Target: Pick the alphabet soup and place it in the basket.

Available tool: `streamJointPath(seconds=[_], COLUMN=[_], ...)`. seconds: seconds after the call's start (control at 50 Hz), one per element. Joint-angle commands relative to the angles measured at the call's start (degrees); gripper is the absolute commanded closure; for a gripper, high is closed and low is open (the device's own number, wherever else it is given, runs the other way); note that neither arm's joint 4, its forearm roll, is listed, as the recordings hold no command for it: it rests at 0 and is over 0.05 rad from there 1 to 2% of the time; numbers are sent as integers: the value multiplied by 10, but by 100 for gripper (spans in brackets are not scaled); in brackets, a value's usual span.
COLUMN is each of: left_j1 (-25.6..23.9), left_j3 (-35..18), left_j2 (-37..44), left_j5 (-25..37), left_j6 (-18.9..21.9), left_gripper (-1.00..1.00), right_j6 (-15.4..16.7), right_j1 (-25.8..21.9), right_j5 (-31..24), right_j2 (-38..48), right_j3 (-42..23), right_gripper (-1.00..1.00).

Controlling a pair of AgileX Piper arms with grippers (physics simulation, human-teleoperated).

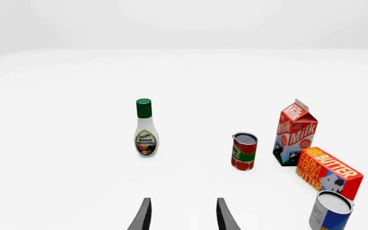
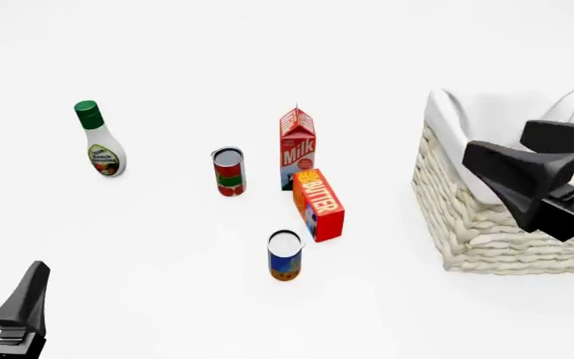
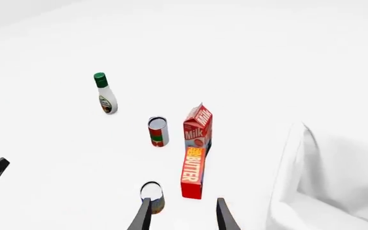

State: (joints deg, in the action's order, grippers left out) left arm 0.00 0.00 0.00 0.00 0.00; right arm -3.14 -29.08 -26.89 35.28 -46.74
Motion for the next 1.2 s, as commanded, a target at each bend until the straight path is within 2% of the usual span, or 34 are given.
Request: streamJointPath(seconds=[0.02,0.08,0.1,0.14,0.22,0.34,0.5,0.6,0.66,0.7,0.72,0.82,1.0,1.14,1.2], left_j1=[0,0,0,0,0,0,0,0,0,0,0,0,0,0,0], left_j3=[0,0,0,0,0,0,0,0,0,0,0,0,0,0,0], left_j2=[0,0,0,0,0,0,0,0,0,0,0,0,0,0,0], left_j5=[0,0,0,0,0,0,0,0,0,0,0,0,0,0,0], left_j6=[0,0,0,0,0,0,0,0,0,0,0,0,0,0,0], left_gripper=[-100,-100,-100,-100,-100,-100,-100,-100,-100,-100,-100,-100,-100,-100,-100], right_j6=[-69,-59,-43,-35,-37,-18,-2,23,17,38,30,38,30,27,16], right_j1=[-30,-35,-38,-39,-42,-40,-43,-72,-84,-92,-93,-100,-114,-110,-121], right_j5=[-51,-58,-62,-69,-76,-68,-79,-90,-99,-103,-105,-109,-85,-72,-53], right_j2=[92,106,119,141,167,192,238,290,308,320,326,350,366,382,392], right_j3=[-95,-107,-113,-130,-157,-143,-167,-194,-214,-233,-239,-262,-229,-231,-215], right_gripper=[-100,-100,-100,-100,-100,-100,-100,-100,-100,-100,-100,-100,-100,-100,-100])
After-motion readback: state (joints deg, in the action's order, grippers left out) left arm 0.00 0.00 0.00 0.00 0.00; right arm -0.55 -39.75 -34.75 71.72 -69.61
